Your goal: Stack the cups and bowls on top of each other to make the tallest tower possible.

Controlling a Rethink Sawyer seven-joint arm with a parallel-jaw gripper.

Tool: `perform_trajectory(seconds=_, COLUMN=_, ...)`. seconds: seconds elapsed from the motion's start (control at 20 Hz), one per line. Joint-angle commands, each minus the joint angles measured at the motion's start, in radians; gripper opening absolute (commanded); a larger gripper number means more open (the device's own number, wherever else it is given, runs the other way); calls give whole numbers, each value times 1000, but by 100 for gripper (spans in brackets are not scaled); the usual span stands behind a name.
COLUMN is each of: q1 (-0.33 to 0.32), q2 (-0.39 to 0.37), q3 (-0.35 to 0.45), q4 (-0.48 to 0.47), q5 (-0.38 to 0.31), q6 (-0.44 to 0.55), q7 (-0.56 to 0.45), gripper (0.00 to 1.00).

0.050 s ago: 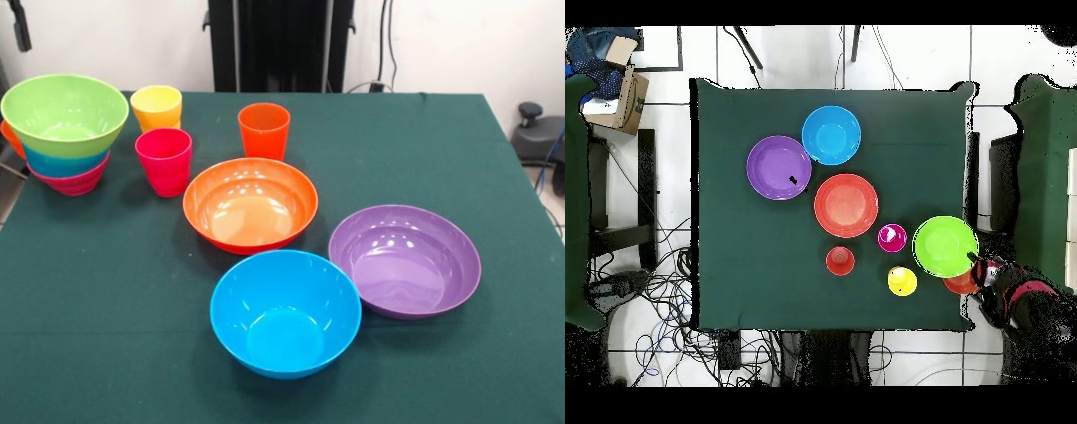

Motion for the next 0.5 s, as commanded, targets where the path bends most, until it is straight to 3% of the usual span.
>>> perform_trajectory(seconds=0.05, q1=113, q2=-17, q3=-10, q4=60, q5=32, q6=97, q7=-64, gripper=100)
perform_trajectory(seconds=0.5, q1=264, q2=-36, q3=-103, q4=54, q5=38, q6=13, q7=110, gripper=100)
